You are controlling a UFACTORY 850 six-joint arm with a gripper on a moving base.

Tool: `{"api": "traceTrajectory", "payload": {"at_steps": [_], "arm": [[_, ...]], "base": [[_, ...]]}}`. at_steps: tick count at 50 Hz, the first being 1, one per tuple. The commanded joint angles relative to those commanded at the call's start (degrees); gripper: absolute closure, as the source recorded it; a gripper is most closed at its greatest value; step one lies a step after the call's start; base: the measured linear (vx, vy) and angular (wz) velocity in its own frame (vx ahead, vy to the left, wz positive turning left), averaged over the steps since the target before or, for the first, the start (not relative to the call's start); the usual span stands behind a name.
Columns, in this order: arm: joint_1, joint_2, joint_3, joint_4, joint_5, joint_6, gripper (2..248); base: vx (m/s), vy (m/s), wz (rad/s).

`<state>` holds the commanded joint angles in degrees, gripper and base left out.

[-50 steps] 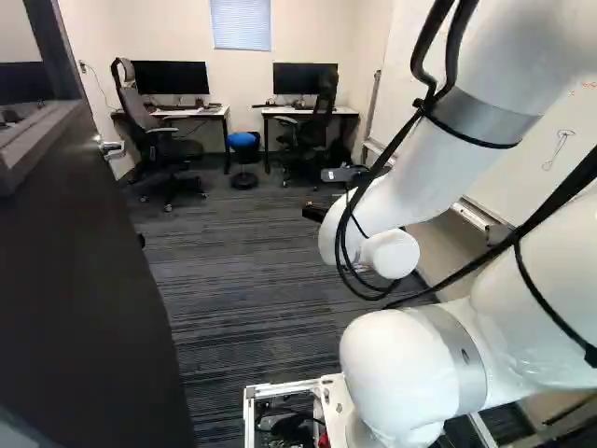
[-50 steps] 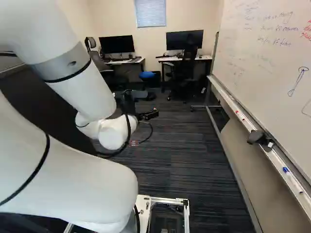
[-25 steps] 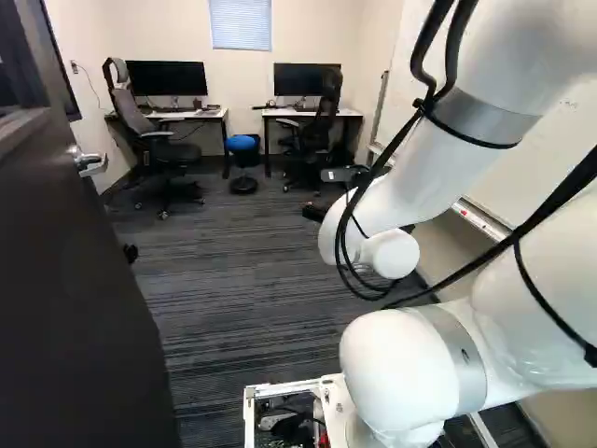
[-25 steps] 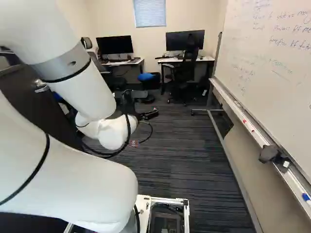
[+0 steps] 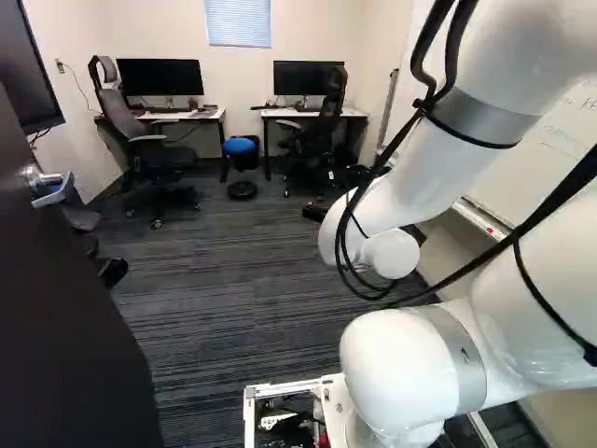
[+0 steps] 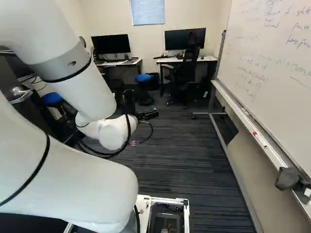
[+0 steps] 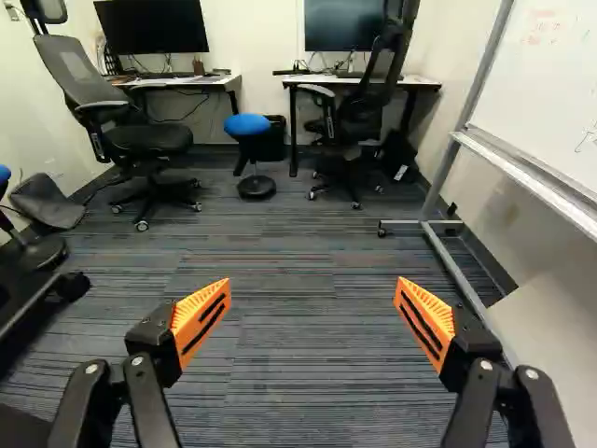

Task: Open the door and move inside

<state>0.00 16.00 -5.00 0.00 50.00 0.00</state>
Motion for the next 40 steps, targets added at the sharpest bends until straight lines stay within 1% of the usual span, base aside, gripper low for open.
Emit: {"api": "traceTrajectory", "payload": {"at_steps": [17,40], "arm": [[0.0,0.0,0.0,0.0,0.0,0.0,3],[0.0,0.0,0.0,0.0,0.0,0.0,3]], "base": [[0.248,0.005,-0.022],[0.191,0.007,-0.012]]}}
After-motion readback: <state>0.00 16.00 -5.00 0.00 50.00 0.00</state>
